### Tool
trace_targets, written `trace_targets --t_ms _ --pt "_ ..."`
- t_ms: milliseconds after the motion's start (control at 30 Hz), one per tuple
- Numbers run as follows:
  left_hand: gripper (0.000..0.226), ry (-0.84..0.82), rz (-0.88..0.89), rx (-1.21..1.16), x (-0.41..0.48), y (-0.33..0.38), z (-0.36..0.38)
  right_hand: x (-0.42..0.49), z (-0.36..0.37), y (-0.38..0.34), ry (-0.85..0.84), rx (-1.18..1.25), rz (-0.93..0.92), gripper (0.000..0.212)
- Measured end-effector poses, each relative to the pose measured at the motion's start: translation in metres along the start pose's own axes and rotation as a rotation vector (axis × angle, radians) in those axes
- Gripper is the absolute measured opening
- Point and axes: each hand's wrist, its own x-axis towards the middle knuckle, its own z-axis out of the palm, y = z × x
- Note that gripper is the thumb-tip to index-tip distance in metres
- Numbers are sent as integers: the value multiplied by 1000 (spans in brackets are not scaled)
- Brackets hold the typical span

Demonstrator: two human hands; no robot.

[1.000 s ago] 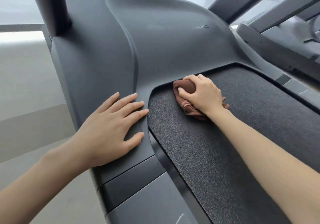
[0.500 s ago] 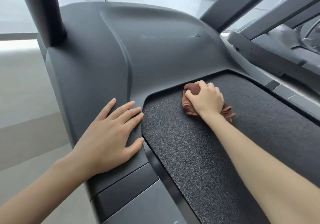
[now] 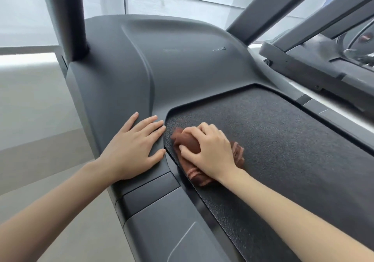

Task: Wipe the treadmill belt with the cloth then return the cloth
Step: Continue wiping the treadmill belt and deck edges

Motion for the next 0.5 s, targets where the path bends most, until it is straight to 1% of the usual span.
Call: trace_targets --t_ms 100,233,400,500 --pt "86 -5 -1 -1 0 0 1 -39 -16 5 -13 32 -58 35" --pt "86 -2 -2 5 1 0 0 -77 -27 15 38 39 -121 32" --pt "84 10 3 -12 1 1 1 -68 -26 14 31 54 -138 31" --pt "83 23 2 -33 1 1 1 -54 -19 9 27 60 -96 32"
